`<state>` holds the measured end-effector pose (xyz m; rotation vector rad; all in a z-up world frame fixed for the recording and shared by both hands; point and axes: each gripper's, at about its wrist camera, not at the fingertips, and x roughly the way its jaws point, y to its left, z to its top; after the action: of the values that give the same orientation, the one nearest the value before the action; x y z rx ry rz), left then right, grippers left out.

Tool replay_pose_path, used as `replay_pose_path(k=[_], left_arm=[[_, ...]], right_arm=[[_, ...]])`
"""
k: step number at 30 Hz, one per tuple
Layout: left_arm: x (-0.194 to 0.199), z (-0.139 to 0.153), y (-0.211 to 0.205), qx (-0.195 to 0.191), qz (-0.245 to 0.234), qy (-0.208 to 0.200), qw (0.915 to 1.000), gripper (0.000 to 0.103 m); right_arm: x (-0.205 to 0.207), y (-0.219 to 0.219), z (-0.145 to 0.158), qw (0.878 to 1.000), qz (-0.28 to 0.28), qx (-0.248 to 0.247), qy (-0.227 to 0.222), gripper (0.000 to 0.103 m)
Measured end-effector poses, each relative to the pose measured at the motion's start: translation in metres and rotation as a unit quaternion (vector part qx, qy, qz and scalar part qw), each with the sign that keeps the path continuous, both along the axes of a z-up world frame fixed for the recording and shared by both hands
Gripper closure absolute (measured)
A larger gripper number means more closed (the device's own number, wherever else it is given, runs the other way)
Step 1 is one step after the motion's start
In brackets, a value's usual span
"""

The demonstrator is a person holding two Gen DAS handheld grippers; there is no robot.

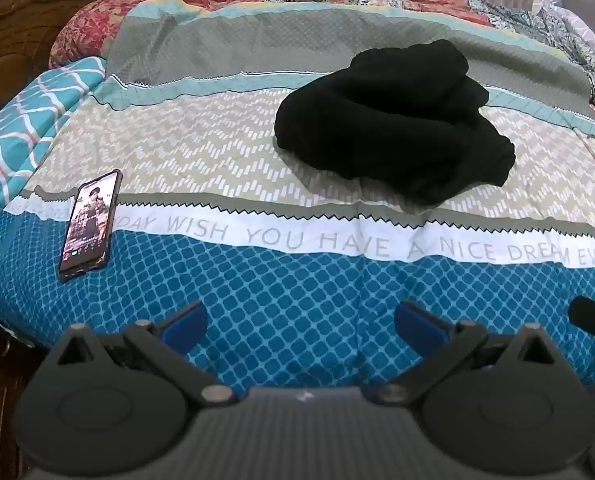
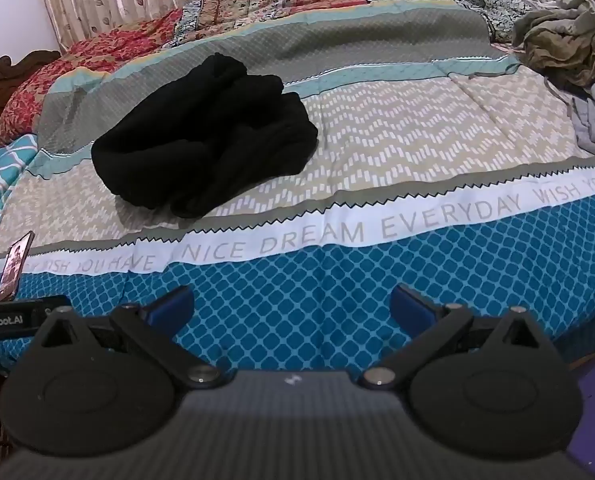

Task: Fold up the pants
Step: 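Move both tools toward the crumpled black pants on the bed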

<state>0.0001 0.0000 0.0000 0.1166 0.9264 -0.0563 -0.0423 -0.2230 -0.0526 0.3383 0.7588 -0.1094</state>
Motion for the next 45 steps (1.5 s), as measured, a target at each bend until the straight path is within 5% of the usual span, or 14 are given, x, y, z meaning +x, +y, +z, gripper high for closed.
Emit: replay_pose_path(k=[7,13,19,21,24,26,28,30,32,40,45], left_arm=[[-0.002,-0.003,0.003,-0.008,0.005,-0.007,0.9999,0.000],[-0.002,-0.020,0.004,-0.040,-0.016,-0.001,0.9991,0.000],[0.019,-0.019,0.006,-0.084,-0.055,0.002,0.9950,0.009],[0.040,-0.008,0.004,-0.101,-0.057,-0.022,0.9930,0.009],[0.076,0.005,-0.015,-0.075,-0.074,-0.074,0.9917,0.015],[0.102,0.005,-0.035,-0.045,-0.102,-0.094,0.9893,0.016],[0.131,-0.004,-0.054,0.009,-0.097,-0.103,0.9899,0.023],[0.157,-0.018,-0.056,0.017,-0.057,-0.077,0.9953,0.073],[0.172,-0.033,-0.046,-0.022,-0.044,-0.038,0.9980,0.092],[0.131,0.004,0.079,-0.150,0.045,-0.071,0.9851,0.093],[0.090,0.012,0.127,-0.163,0.072,-0.061,0.9822,0.093]], right_arm=[[-0.007,-0.001,0.005,1.000,-0.011,-0.006,-0.013,0.000],[-0.005,-0.002,-0.008,0.994,0.059,0.091,-0.004,0.000],[0.003,-0.008,-0.003,0.992,0.063,0.100,-0.033,0.000],[0.009,-0.013,-0.007,0.993,0.051,0.099,-0.031,0.020],[0.022,-0.017,-0.018,0.992,0.044,0.117,-0.002,0.049],[0.020,-0.022,-0.023,0.990,0.039,0.132,0.007,0.056],[0.018,-0.028,-0.025,0.991,0.033,0.132,0.006,0.056],[0.018,-0.034,-0.023,0.991,0.027,0.130,0.003,0.054],[0.022,-0.043,-0.021,0.992,0.020,0.125,-0.005,0.054],[0.087,-0.079,0.001,0.995,0.022,0.078,-0.057,0.054],[0.154,-0.076,-0.002,0.994,0.055,0.061,-0.076,0.053]])
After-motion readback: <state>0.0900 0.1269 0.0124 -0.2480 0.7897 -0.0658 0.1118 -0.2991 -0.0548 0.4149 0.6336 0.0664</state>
